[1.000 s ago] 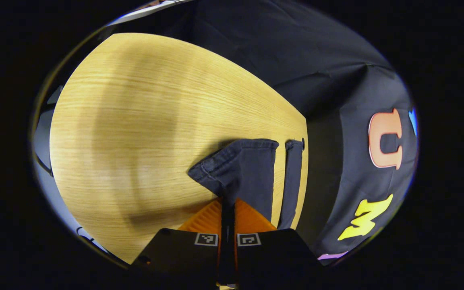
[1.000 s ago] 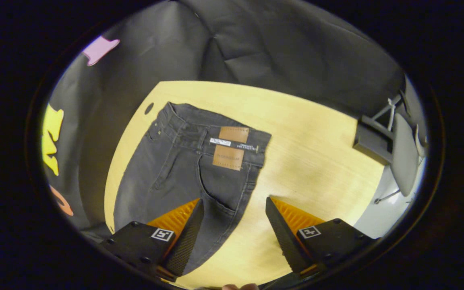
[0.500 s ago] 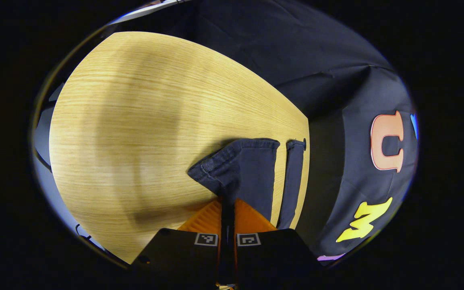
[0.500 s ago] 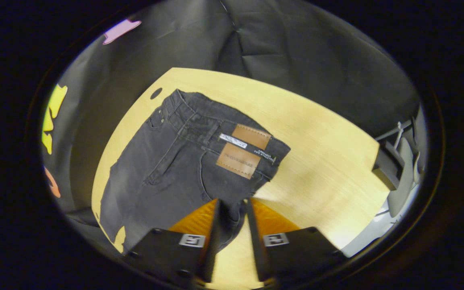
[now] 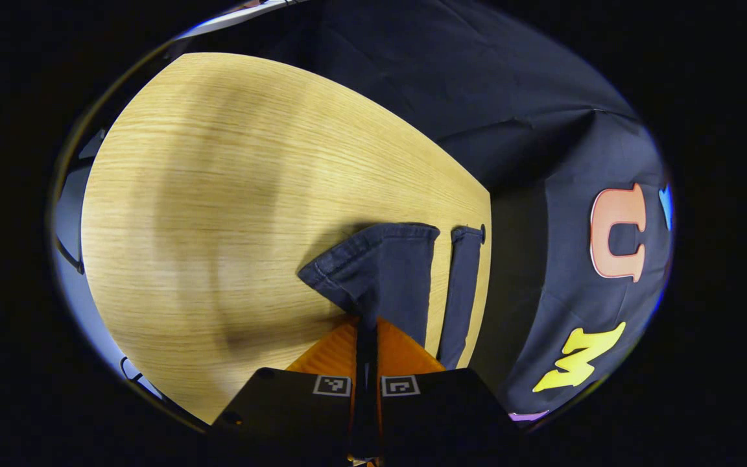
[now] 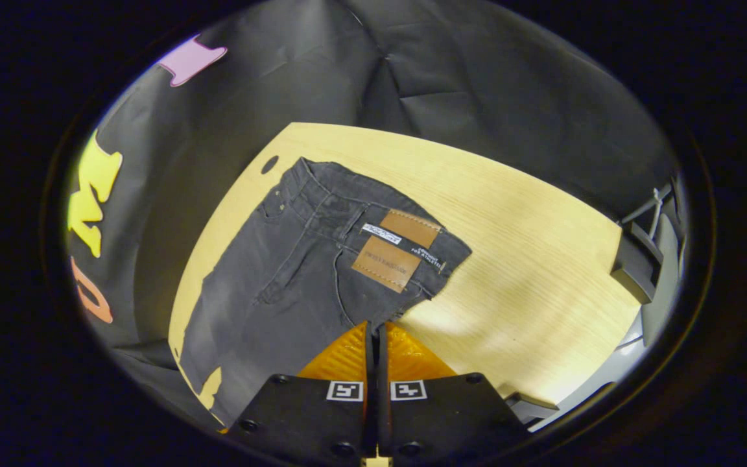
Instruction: Grasp the waist and the cuffs of the jeans and fold them to make the two legs overlap; first hold the waist and fold one-third of the jeans toward the cuffs, then hold the cuffs and fold the remaining one-third in the same direction to finish folding.
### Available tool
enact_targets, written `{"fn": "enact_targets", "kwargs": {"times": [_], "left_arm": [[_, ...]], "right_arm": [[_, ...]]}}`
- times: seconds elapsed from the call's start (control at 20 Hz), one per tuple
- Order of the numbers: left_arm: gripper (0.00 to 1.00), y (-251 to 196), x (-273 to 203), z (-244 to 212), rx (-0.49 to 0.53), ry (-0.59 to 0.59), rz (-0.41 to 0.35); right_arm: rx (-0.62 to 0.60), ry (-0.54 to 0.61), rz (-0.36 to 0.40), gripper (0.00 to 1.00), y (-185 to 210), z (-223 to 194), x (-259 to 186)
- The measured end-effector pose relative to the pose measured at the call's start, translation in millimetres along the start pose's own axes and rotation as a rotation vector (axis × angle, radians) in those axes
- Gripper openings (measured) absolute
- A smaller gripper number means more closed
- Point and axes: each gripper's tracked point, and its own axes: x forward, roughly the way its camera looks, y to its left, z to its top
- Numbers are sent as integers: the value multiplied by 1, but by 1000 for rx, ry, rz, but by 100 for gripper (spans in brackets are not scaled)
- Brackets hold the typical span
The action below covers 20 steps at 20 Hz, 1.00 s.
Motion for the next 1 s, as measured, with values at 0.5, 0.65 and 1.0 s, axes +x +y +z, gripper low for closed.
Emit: {"fn": "enact_targets", "kwargs": {"times": [0.5, 0.65, 1.0], "left_arm": [[3, -98, -2, 10, 40, -4, -155], [3, -136, 22, 14, 67, 5, -189], [4, -205, 106, 18, 118, -8, -174]], "right_arm": [[20, -74, 218, 5, 87, 53, -41], [-10, -85, 266, 5, 122, 72, -28], [-16, -142, 322, 1, 199, 121, 38]]}}
